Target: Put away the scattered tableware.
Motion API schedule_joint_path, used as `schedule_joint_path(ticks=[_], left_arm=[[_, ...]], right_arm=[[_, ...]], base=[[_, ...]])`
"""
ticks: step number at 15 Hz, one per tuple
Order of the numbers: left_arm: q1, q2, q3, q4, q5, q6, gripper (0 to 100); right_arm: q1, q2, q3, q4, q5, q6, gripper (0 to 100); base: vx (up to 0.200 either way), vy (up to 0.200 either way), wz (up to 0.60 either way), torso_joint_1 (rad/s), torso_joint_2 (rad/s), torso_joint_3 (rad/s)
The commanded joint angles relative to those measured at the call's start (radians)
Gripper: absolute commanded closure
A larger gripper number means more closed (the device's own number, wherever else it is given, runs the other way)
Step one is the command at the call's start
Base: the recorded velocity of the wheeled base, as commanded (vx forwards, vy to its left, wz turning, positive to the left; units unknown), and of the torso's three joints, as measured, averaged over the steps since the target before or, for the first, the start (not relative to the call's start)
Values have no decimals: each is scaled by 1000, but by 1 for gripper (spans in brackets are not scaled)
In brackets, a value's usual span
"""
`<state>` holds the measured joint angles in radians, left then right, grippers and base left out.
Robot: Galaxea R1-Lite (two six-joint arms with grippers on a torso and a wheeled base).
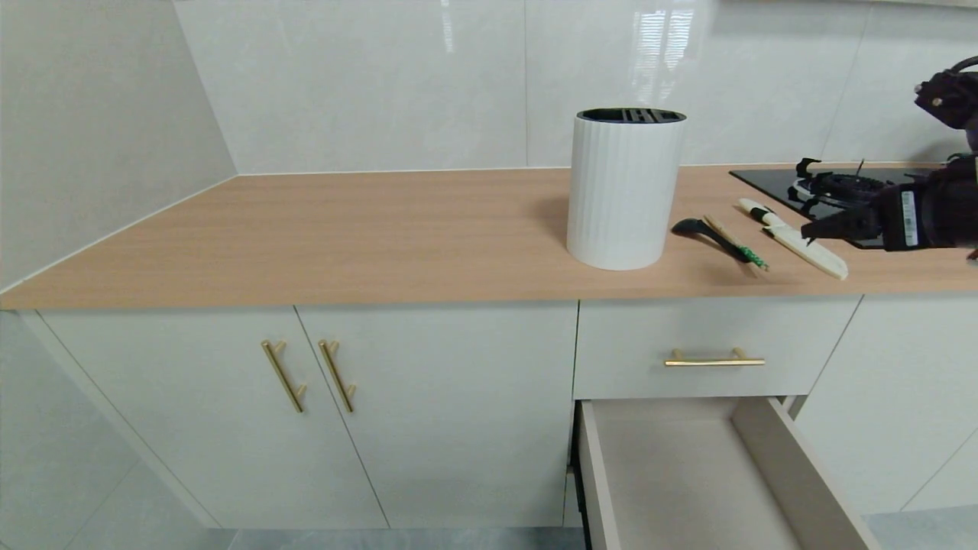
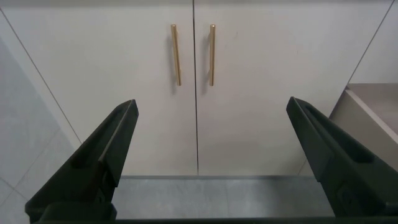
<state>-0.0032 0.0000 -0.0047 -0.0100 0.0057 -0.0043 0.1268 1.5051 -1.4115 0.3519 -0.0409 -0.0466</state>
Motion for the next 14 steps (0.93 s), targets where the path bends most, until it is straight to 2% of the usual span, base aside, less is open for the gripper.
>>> schedule_joint_path(ticks=[1, 4, 6, 10, 14], left_arm=[[0, 2, 0, -1, 0, 0, 0], [0, 2, 0, -1, 0, 0, 0], [0, 2, 0, -1, 0, 0, 0], [0, 2, 0, -1, 0, 0, 0], [0, 2, 0, -1, 0, 0, 0]], right_arm=[[-29, 245, -230, 108, -1, 86, 0], [-29, 368, -340, 119, -4, 200, 0], [-22, 415, -356, 117, -14, 211, 0], [13, 509, -382, 101, -148, 215, 0], [16, 517, -391, 90, -149, 232, 0]], base=[[0, 0, 0, 0, 0, 0], [0, 0, 0, 0, 0, 0], [0, 0, 0, 0, 0, 0], [0, 0, 0, 0, 0, 0], [0, 0, 0, 0, 0, 0]])
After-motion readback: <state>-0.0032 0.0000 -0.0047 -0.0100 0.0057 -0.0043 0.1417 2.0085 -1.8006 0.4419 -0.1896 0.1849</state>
